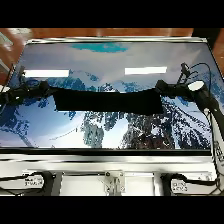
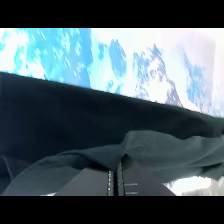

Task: Fold the shirts.

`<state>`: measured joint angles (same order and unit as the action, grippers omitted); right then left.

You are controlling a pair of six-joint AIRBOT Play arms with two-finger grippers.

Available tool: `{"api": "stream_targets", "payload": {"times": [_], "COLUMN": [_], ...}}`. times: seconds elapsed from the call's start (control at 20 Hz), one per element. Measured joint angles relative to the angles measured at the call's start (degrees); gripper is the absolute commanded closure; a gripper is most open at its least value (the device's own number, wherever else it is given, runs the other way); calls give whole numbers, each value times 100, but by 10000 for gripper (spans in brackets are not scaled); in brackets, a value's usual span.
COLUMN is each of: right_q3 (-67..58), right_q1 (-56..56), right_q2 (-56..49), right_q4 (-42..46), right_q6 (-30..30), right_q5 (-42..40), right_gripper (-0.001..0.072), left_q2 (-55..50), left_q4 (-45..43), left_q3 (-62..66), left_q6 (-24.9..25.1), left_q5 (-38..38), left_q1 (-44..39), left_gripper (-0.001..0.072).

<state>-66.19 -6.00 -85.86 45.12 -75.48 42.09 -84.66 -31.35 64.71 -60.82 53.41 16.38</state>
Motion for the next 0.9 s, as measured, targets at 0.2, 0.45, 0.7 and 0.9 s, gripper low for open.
{"api": "stream_targets", "payload": {"times": [0.2, 0.45, 0.7, 0.9], "right_q3": [-199, -262, -271, -273], "right_q1": [7, -42, -595, -1014], "right_q2": [-632, -925, -590, -704], "right_q4": [-2, 9, 857, 1121], "right_q6": [-48, 197, 341, 157], "right_q5": [-142, -42, 568, 1405], "right_gripper": [513, 122, 21, 18], "left_q2": [-640, -1045, -1073, -914], "left_q4": [-168, -317, -365, -372], "left_q3": [201, 295, 758, 1119], "left_q6": [-181, -378, -623, -752], "left_q5": [120, 741, 1460, 1969], "left_q1": [-57, -28, 302, 358], "left_gripper": [382, 203, 223, 258]}}
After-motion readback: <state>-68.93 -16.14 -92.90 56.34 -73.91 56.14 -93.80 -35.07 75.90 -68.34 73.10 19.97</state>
